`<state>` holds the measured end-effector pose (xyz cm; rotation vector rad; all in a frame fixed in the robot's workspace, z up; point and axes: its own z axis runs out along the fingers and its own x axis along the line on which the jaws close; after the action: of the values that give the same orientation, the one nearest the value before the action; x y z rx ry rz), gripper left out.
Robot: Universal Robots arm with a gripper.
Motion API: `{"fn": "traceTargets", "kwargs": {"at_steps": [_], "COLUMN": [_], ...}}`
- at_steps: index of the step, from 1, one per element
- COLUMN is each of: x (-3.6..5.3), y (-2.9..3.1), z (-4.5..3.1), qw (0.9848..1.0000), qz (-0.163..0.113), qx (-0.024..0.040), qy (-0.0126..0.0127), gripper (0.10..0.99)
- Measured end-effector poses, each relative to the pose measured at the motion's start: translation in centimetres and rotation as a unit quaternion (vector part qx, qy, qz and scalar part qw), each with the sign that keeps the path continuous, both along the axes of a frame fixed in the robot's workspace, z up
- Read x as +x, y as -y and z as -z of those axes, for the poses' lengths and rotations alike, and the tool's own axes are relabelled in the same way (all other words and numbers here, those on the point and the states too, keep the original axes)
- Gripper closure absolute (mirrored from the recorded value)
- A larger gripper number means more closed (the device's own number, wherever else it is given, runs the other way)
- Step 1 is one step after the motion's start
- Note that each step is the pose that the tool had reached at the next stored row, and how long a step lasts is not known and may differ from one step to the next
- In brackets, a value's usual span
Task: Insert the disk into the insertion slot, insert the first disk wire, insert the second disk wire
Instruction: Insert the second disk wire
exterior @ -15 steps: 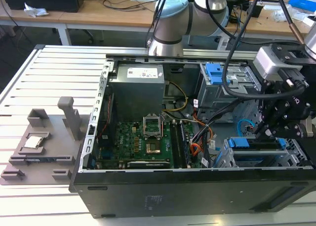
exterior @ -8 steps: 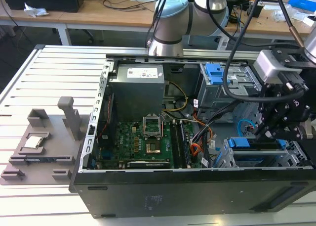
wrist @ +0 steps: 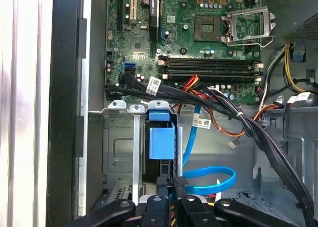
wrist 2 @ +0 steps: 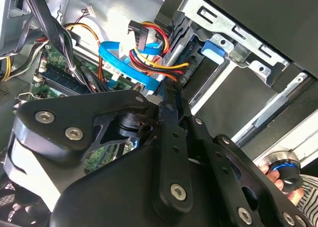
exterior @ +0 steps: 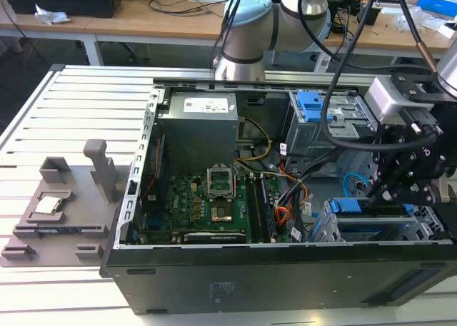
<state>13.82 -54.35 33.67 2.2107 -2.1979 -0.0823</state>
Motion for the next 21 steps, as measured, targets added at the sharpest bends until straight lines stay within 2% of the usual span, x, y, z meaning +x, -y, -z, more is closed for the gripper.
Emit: {"fn": "traceTargets", "kwargs": {"at_steps": [5,6,7,9,10,11,13,15,16,18,21], "x": [0.01,0.01,0.01,0.0,0.0,0.0,0.0,0.0,0.0,0.0,0.0], "y": [0.06,0.06,0.06,0.07,0.06,0.03,-0.06,-0.13,-0.16,-0.16,-0.16], "z": [0.19,0.23,0.23,-0.03,-1.47,-2.53,-3.65,-4.8,-5.62,-6.32,-6.34], "qw": [1.0,1.0,1.0,1.0,1.0,1.0,1.0,1.0,1.0,1.0,1.0], "qz": [0.0,0.0,0.0,0.0,0.0,0.0,0.0,0.0,0.0,0.0,0.0], "qx": [0.0002,0.0008,0.0006,0.0006,0.0002,0.0003,0.0002,0.0002,0.0002,0.0002,0.0002], "qy": [0.0001,0.0002,0.0,0.0,0.0,0.0,0.0,0.0,0.0,0.0,0.0], "gripper": [0.922,0.914,0.851,0.851,0.851,0.851,0.863,0.98,0.98,0.98,0.98]}}
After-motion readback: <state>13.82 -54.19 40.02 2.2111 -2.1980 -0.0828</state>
